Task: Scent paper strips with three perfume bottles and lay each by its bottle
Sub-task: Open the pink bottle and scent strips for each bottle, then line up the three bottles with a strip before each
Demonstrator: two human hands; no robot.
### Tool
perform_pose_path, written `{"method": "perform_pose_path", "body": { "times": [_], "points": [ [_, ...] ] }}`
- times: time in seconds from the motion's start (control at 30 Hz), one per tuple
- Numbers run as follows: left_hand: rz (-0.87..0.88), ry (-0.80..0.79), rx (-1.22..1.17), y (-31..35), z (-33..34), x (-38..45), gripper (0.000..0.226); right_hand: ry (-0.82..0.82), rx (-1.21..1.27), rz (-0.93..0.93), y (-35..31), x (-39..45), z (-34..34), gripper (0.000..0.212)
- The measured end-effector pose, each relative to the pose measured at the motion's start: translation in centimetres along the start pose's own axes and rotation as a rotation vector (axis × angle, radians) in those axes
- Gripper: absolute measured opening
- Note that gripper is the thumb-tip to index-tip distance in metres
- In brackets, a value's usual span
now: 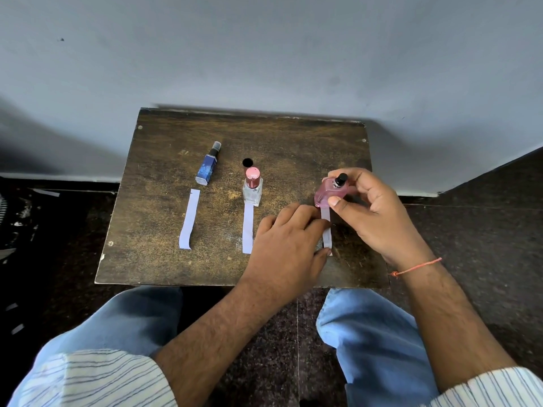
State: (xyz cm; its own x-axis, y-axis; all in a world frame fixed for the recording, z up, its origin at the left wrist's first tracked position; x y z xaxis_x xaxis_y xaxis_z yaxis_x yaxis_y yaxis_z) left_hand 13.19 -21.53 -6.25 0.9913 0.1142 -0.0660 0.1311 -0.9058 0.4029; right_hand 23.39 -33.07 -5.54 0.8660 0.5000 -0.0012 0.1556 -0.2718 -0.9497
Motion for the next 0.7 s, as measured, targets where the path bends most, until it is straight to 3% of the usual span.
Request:
{"method": "perform_pose_path", "body": {
  "times": [0.27,0.5,0.7],
  "points": [
    [0.092,0.109,-0.143,-0.1,-3.2,-0.4,0.035,0.057,-0.116,-0.111,-1.9,-0.2,-0.8,0.072],
    [0.225,0.424,-0.414,-3.9,-11.7,-1.6,0.044,0.177,-0.360,-0.397,-7.7,0.1,-0.7,0.044],
    [-0.035,0.511,-0.481,-13.0,-13.8,-1.4,0.052,-0.060,-0.597,-0.487,-11.7,2.1,3.5,0.037]
  ]
}}
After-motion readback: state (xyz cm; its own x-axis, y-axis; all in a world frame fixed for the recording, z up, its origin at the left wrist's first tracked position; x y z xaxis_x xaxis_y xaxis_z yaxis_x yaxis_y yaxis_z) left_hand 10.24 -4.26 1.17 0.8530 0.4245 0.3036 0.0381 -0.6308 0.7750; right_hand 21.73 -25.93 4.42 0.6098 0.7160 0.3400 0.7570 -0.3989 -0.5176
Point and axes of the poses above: each hand's wrist, its own x-axis towards the middle knuckle, its own z-axis out of the palm, y = z × x, the point moved 8 cm from there along x, towards the middle knuckle, and after that the axes turned 9 degrees about -z, right-handed, at the moved point
